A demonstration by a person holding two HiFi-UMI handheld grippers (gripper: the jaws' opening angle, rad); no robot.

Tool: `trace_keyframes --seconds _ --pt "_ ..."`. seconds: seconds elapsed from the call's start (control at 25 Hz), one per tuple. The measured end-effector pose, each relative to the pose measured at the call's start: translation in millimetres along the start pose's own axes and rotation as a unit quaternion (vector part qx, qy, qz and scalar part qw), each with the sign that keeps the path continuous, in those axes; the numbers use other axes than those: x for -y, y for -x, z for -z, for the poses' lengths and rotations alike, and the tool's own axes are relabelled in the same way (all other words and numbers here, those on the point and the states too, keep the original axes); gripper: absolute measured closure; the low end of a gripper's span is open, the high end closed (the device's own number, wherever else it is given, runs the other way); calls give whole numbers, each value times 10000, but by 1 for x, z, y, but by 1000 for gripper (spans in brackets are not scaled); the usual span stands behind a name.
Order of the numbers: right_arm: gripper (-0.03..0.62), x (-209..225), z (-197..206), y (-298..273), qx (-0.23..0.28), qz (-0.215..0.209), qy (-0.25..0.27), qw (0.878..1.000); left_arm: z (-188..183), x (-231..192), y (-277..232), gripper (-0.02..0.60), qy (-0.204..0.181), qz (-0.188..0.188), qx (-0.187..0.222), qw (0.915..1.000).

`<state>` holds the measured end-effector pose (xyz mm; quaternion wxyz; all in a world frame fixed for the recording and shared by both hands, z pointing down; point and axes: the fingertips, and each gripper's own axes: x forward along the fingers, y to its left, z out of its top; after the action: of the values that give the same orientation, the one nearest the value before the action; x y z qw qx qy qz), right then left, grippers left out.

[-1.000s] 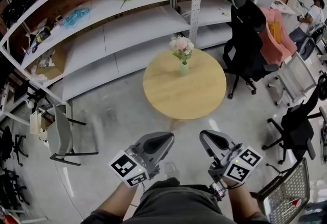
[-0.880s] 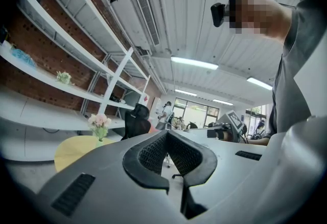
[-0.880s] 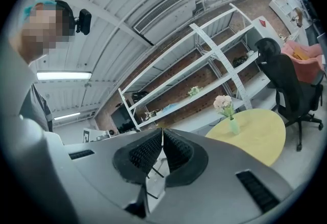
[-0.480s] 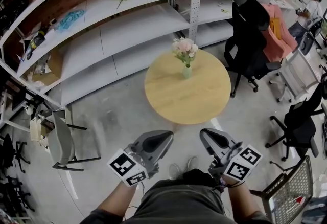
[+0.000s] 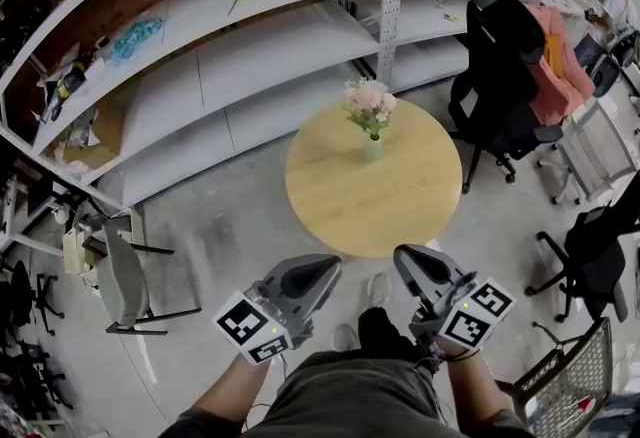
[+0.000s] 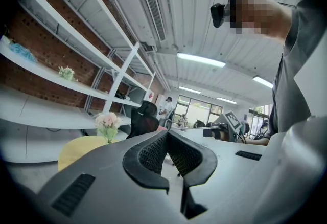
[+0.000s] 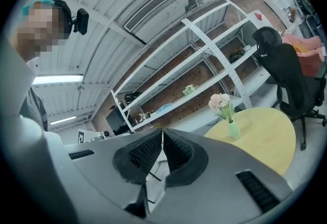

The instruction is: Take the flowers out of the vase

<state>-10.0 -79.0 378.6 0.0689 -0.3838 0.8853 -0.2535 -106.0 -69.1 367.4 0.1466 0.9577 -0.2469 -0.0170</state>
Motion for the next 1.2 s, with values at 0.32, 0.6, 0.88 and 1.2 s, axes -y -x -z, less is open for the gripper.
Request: trace_keyframes --seconds 0.32,0.6,0.88,1.2 --pt "577 64 -23 -44 -158 -28 -49 9999 -6 -47 -45 571 84 -214 -92 9997" --pt "577 121 -39 -83 -353 -87 -17 9993 -9 -84 -88 571 197 -449 -174 9986" --pt "568 191 -38 -123 -687 94 515 9963 -1 -119 -128 571 368 -737 -315 9961" --pt "413 268 -16 -174 -944 339 1215 9875 8 -145 -157 571 462 -1035 -470 9924"
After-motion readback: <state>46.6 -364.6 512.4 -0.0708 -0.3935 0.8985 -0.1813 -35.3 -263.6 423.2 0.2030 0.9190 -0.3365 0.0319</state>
